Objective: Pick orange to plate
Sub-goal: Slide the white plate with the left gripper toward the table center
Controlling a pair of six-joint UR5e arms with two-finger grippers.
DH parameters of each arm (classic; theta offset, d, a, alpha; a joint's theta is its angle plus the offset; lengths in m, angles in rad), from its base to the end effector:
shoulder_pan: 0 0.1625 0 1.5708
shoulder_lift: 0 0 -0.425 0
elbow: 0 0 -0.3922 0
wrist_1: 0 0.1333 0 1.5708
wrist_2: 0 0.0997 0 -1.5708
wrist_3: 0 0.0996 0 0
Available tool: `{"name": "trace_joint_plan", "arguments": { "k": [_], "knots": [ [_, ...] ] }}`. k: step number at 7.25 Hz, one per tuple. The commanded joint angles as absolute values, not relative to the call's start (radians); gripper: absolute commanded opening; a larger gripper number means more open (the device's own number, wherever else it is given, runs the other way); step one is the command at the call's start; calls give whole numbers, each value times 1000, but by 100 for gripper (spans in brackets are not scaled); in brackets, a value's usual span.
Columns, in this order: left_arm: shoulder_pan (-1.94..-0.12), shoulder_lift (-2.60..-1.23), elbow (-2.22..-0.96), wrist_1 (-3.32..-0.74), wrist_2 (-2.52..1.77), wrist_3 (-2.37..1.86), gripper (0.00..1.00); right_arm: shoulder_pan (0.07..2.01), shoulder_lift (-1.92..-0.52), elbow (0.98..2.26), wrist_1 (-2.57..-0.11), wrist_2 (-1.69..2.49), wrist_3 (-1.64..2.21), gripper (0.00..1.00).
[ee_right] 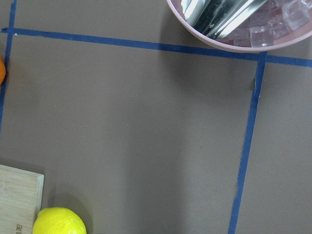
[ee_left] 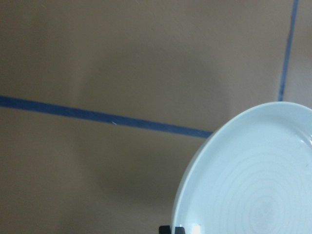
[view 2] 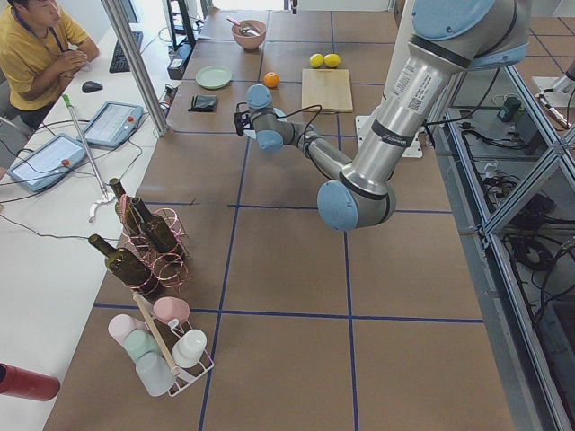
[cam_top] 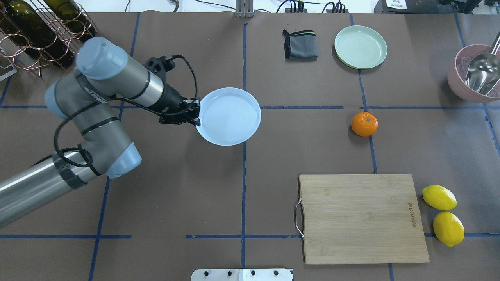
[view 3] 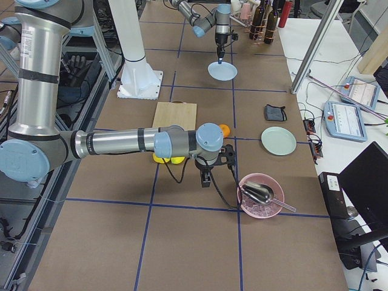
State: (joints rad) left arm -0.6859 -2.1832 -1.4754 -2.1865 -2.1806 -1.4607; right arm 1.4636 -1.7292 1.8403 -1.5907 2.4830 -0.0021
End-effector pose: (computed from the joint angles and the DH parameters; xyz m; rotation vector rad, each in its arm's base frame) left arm 0.4945 -0.5033 0.2608 -0.0749 1.2148 -0.1579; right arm 0.0085 -0.4310 0.5903 0.0368 -0.9155 -0.1431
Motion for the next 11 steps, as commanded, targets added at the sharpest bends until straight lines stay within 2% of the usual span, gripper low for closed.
{"name": "trace_joint_plan", "arguments": {
  "k": [1,4,5,6,7,8,11],
  "knots": [
    [-589,-2240,-1398,-2189,-2071,-1477,0,1457,-1729,1839,-1573,2484,-2,100],
    [-589,-2230,-1385,-2187,-2065,-1474,0,1448,-1729,1839,-1566,2484,-2,100],
    [-589,-2226,-1388,-2187,-2065,-1474,31,1424,-1723,1841,-1565,2482,0,100],
    [-591,-2214,-1414,-2187,-2063,-1476,66,1398,-1707,1842,-1563,2482,0,100],
    [-598,-2182,-1486,-2186,-2063,-1477,76,1347,-1672,1841,-1563,2479,43,100],
    [-612,-2154,-1535,-2184,-2063,-1477,77,1275,-1607,1845,-1560,2474,195,100],
    [-617,-2137,-1557,-2184,-2062,-1479,77,1010,-1475,1836,-1268,2247,792,100]
  ]
}}
